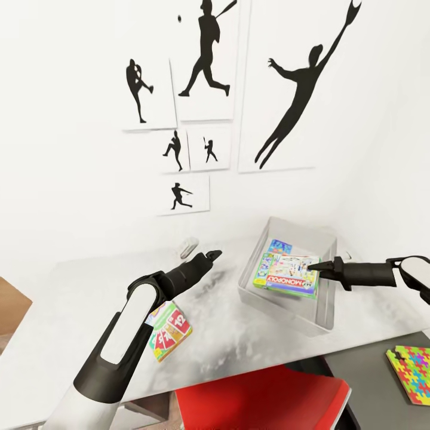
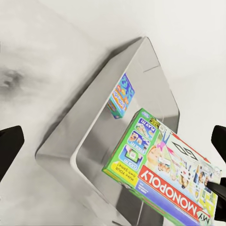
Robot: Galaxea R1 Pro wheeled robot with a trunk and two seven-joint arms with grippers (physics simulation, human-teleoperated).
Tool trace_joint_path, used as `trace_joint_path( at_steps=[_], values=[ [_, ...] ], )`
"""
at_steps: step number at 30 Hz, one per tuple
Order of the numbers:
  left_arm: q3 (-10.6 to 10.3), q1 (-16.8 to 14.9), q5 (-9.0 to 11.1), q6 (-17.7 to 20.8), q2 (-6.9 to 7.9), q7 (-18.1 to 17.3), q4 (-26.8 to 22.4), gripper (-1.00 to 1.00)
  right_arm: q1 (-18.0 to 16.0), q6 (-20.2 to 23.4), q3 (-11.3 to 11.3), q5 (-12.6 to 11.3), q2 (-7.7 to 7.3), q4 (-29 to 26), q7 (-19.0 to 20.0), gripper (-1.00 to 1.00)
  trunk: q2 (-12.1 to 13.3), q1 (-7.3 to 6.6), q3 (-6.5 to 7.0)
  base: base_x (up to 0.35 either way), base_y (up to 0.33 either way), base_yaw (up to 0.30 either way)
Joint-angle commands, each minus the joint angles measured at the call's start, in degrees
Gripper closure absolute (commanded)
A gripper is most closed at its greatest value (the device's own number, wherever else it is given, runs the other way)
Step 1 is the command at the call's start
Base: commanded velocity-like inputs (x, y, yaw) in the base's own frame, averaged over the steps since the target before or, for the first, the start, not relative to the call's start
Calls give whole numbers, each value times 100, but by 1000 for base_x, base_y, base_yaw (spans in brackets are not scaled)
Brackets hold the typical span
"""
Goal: Put all the toys in the child's room - the three board games (two on the bed and one on the table), the two jigsaw puzzles on the table, and the tennis ball on the table - inside the toy box on the table in the child's room.
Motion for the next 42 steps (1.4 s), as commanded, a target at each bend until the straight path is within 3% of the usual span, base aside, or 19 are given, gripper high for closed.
trace_joint_path(
  at_steps=[1,19,30,42],
  values=[
    [1,-6,49,4,-1,53,-7,-100,-22,0,24,39,-6,8,57,100,-13,4,-17,0,0,0],
    [1,-6,50,4,3,53,-7,-100,-93,0,24,39,23,169,53,100,-13,4,-42,0,0,0],
    [1,-6,47,4,4,53,-7,-100,-149,0,24,45,222,406,53,100,-13,4,-86,0,0,0],
    [1,-6,46,4,4,53,-7,-100,-189,0,25,52,281,470,53,100,-13,4,-188,0,0,0]
  ],
)
